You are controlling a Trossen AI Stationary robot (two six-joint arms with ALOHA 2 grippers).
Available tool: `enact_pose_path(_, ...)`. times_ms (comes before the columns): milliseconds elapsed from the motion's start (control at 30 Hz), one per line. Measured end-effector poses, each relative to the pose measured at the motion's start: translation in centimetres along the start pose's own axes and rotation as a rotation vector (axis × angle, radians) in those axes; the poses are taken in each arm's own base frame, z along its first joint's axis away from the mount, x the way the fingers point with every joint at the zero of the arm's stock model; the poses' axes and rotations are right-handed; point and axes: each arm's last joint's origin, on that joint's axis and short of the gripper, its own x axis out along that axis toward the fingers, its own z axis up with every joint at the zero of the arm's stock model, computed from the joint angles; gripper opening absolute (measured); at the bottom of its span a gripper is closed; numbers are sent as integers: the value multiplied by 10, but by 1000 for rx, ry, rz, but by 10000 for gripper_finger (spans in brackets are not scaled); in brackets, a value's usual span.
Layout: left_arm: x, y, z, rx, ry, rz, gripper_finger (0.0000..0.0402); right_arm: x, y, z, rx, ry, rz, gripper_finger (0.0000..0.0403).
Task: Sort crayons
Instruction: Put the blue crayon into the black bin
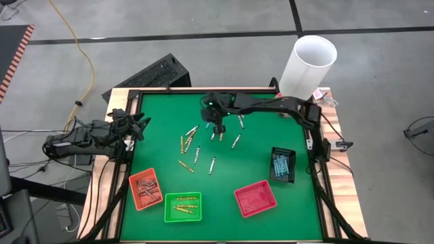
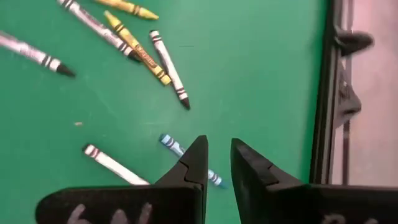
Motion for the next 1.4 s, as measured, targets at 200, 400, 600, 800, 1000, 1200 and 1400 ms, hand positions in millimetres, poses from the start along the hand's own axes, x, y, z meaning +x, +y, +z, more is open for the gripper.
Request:
enact_pose_path(200, 0, 0, 0, 0, 3, 0, 223, 22, 1, -1, -151, 68, 57, 66)
enact_pose_path(400, 0, 0, 0, 0, 1, 2, 223, 43, 8, -9, -202, 117, 102, 66)
enact_pose_path(600, 0, 0, 0, -1, 1, 3, 223, 60, 12, -15, -253, 151, 108, 66)
enact_pose_path(800, 0, 0, 0, -2, 1, 3, 223, 65, 12, -19, -351, 200, 77, 65)
enact_pose_path(1000, 0, 0, 0, -2, 1, 3, 223, 65, 12, -19, -448, 196, 87, 65)
enact_pose_path(1200, 0, 0, 0, -2, 1, 3, 223, 66, 9, -19, -512, 180, 78, 65)
enact_pose_path(1400, 0, 1, 0, -2, -10, 20, 223, 66, 9, -19, -526, 177, 81, 65)
